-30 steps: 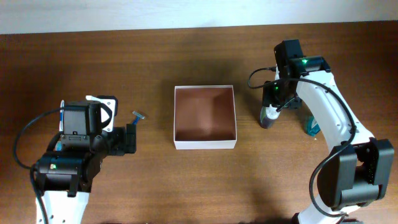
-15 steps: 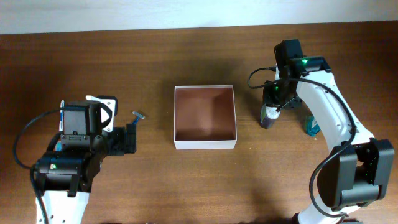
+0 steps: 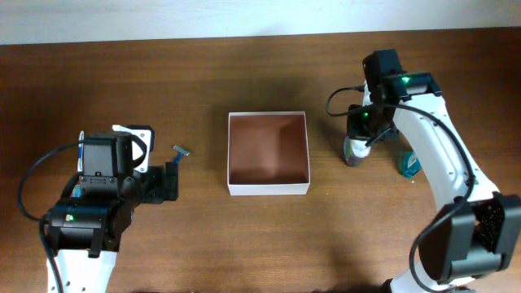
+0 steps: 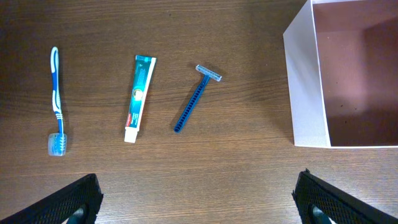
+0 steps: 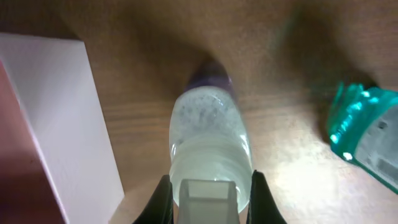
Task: Pack container
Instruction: 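Carry the soap bottle left and lower it into the box, then release the soap bottle and move the right gripper to the Listerine bottle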
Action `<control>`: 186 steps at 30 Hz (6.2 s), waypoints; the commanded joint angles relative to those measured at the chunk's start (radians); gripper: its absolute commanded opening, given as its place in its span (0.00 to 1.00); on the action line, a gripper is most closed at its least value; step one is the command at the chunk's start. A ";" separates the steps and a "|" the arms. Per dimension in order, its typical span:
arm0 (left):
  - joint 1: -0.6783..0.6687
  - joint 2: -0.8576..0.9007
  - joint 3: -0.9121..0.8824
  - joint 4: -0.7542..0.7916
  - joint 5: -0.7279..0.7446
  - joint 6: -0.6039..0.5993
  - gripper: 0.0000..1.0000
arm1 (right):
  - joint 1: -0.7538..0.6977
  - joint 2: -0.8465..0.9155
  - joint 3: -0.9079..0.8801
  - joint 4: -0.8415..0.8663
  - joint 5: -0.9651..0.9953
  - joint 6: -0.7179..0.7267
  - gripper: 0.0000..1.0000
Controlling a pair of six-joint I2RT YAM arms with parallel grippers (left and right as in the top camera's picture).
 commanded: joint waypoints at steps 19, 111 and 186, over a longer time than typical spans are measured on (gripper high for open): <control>0.002 0.003 0.021 -0.001 0.011 -0.007 1.00 | 0.414 -0.144 0.484 -0.140 0.144 0.031 0.04; 0.002 0.003 0.021 -0.010 0.011 -0.007 1.00 | -0.104 -0.234 0.476 -0.360 0.268 0.203 0.89; 0.002 0.003 0.021 -0.034 0.011 -0.007 1.00 | 0.014 -0.204 0.314 -0.263 0.041 -0.044 0.04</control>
